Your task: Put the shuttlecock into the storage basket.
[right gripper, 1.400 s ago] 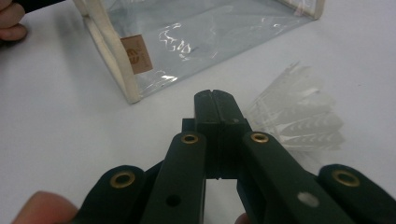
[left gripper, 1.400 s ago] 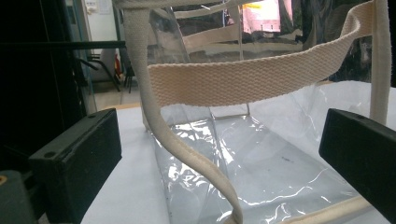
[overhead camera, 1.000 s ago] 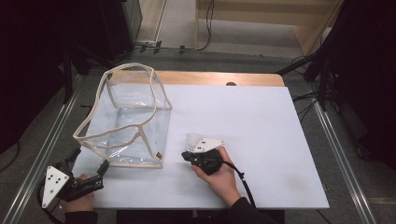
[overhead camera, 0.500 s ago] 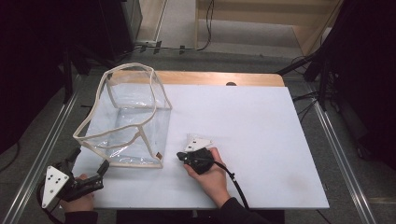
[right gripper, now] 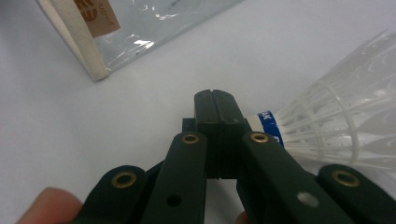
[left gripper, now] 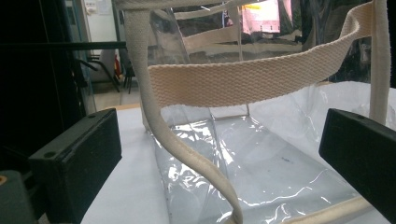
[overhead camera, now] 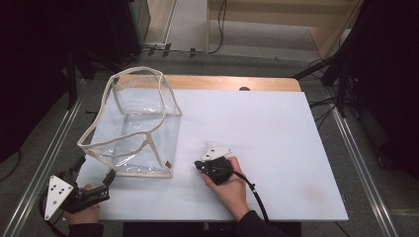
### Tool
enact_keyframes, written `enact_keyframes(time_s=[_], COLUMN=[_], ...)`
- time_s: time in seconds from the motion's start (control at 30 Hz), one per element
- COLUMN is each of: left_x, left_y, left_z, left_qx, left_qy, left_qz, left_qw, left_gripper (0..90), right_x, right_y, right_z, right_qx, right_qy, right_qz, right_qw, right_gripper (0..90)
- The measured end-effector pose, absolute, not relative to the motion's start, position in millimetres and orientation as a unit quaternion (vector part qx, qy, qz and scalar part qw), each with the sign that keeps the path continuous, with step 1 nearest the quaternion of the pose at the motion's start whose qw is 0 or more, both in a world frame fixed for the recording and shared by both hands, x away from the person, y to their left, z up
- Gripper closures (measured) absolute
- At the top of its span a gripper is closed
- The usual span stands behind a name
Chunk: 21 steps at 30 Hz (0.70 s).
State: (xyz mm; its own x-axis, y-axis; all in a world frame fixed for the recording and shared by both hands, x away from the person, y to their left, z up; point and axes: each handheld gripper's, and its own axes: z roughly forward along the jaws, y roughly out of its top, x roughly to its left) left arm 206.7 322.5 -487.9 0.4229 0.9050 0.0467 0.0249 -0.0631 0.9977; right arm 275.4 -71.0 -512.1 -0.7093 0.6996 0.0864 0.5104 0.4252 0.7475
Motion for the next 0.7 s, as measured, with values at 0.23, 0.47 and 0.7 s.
enact_keyframes(time_s=[0.23, 0.47, 0.7], left_x=[207, 207, 207], left_y=[323, 323, 323], left_z=[-488, -488, -488], left_qx=[0.62, 0.62, 0.62], left_qy=[0.375, 0.375, 0.375], left_qz=[0.384, 0.384, 0.384], left_qw=[0.572, 0.572, 0.572], left_gripper=[0.0, 0.0, 0.0], right_x=[275, 275, 275], right_y=[-82, -90, -101], right_z=[-513, -514, -515], right_qx=[0.366, 0.372, 0.382], right_qy=[0.835, 0.833, 0.828], right_qz=[0.391, 0.389, 0.388], right_qw=[0.125, 0.128, 0.133], right_gripper=[87.9, 87.9, 87.9])
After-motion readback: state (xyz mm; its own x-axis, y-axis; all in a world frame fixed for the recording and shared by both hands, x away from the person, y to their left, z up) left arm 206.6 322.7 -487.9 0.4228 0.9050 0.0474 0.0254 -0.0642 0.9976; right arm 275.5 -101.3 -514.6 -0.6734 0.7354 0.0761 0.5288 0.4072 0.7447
